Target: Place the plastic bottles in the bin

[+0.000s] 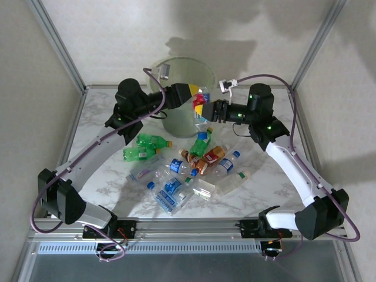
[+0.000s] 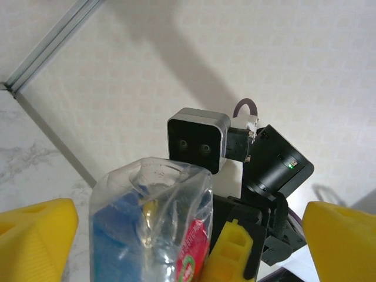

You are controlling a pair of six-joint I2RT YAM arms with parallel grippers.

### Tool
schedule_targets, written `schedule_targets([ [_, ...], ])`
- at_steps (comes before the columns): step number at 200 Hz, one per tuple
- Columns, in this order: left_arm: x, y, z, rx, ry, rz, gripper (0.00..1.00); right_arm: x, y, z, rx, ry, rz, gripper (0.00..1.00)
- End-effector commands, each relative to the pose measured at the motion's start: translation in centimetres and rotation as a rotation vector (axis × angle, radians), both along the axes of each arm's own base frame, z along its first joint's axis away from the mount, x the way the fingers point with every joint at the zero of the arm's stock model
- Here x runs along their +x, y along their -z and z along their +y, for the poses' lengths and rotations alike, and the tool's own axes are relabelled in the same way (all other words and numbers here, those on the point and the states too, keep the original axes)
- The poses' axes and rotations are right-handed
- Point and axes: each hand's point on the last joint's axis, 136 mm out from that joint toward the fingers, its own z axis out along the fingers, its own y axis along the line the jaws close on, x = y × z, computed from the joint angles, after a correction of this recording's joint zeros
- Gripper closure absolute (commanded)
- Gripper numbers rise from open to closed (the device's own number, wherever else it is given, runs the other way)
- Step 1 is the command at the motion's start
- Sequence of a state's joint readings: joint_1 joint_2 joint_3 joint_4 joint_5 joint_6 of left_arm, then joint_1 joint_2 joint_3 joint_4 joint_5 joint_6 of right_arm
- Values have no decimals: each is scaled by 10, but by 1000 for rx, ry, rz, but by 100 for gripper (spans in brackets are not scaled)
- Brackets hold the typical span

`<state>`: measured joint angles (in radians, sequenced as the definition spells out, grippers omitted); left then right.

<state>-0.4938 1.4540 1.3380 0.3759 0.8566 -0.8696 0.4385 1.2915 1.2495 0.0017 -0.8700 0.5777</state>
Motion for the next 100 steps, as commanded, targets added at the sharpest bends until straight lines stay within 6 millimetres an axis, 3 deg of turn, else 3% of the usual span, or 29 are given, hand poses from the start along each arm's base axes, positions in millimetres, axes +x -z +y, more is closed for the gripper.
schedule_targets([
  [1,-12,-17,0,-62,54,-45,5,-21,-33,4,78,-87,-71,45],
  [58,-29,-38,3,-173,131,-79,19,-33,-46,5,146,-153,-75,42],
  [100,-35,-38,0,-177,166,-89,26,-34,-47,10,156,-171,-73,42],
])
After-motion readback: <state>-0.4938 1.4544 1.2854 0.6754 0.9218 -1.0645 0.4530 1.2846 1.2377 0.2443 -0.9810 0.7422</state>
